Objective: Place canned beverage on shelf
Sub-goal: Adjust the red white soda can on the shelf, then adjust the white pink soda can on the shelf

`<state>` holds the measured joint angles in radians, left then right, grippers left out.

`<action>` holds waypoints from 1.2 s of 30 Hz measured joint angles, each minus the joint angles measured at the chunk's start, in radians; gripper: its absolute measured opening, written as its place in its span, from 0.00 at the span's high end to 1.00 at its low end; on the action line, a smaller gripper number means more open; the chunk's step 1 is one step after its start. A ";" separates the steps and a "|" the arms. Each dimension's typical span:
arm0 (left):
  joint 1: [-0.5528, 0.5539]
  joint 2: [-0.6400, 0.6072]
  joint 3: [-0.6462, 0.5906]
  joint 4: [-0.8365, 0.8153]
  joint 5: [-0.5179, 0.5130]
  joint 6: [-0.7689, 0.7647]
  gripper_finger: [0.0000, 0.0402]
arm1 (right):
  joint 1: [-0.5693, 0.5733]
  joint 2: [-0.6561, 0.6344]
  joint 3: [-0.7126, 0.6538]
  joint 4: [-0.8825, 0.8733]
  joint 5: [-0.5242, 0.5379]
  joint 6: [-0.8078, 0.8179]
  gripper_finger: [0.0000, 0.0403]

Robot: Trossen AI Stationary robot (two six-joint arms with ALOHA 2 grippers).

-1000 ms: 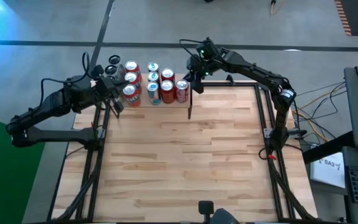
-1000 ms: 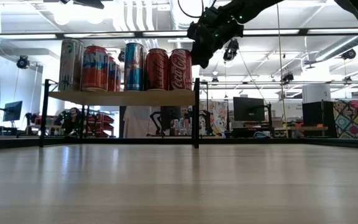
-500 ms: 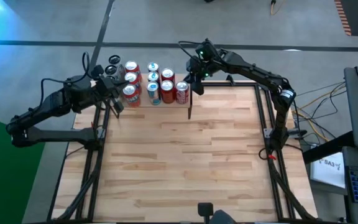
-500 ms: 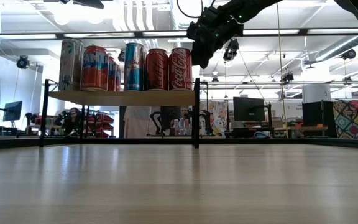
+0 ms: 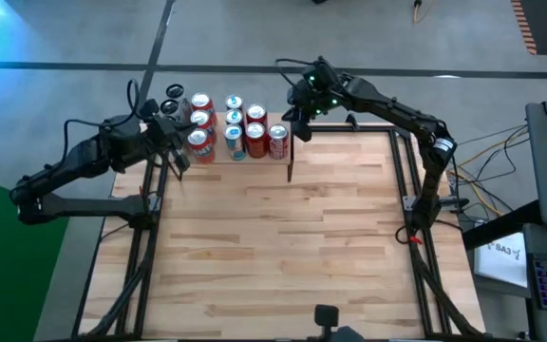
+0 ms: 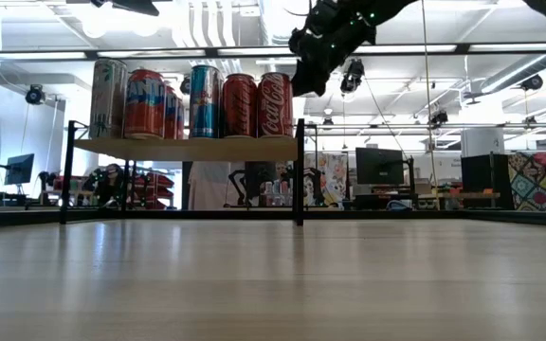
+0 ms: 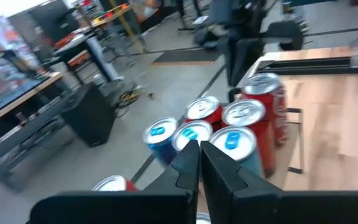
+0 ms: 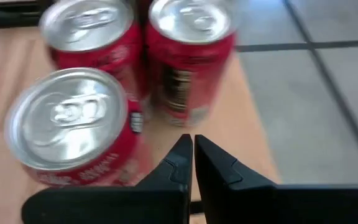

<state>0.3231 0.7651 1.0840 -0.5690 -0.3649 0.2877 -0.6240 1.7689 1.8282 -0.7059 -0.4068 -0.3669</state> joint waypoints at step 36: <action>0.092 0.347 0.552 -0.940 -0.139 -0.350 1.00 | 0.052 -0.111 0.000 -0.084 0.095 0.121 0.98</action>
<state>0.4147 1.1126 1.6363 -1.5092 -0.5037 -0.0621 -0.5720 1.6577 1.8282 -0.7897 -0.3114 -0.2462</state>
